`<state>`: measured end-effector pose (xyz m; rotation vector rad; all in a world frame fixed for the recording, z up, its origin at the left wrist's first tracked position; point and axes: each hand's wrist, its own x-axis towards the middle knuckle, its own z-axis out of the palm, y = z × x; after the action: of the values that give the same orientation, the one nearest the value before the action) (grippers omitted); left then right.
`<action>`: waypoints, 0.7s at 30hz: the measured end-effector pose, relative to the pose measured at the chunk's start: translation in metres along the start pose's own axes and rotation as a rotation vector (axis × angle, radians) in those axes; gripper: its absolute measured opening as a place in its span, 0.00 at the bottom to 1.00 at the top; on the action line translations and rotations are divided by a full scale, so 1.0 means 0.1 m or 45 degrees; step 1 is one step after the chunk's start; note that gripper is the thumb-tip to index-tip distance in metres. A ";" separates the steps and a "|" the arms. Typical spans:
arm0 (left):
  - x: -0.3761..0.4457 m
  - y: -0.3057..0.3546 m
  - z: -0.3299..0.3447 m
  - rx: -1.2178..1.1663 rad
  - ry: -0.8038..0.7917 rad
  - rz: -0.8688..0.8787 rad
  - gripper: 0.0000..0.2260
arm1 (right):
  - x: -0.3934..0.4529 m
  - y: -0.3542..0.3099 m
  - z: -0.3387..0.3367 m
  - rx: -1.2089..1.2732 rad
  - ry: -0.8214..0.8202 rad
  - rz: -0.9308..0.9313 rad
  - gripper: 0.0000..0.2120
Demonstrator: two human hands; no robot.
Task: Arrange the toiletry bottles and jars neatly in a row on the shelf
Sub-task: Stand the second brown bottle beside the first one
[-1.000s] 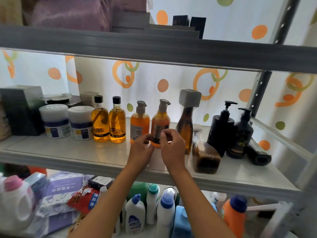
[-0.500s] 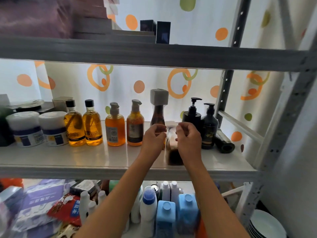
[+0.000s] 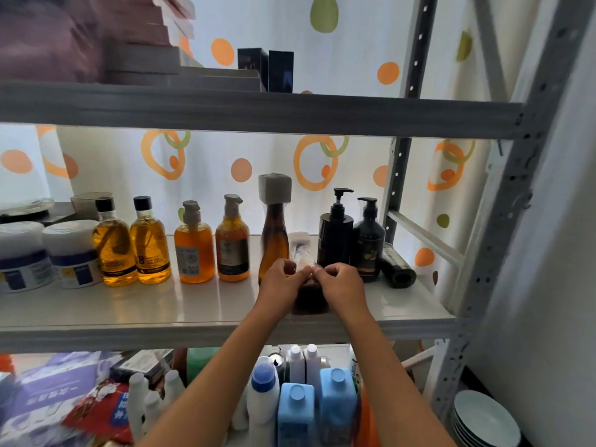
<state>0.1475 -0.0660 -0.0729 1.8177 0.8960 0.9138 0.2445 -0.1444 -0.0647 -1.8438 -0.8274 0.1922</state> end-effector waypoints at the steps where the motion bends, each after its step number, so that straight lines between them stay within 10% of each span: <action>1: 0.00 0.00 0.00 0.016 -0.006 -0.016 0.18 | 0.01 0.01 0.01 0.004 -0.002 -0.006 0.15; 21: -0.03 -0.05 -0.08 0.115 -0.230 -0.049 0.20 | -0.10 0.03 0.01 -0.001 -0.100 -0.015 0.16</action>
<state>0.1379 -0.0633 -0.0755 1.9195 0.8667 0.6825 0.2380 -0.1499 -0.0702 -1.8415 -0.8921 0.2583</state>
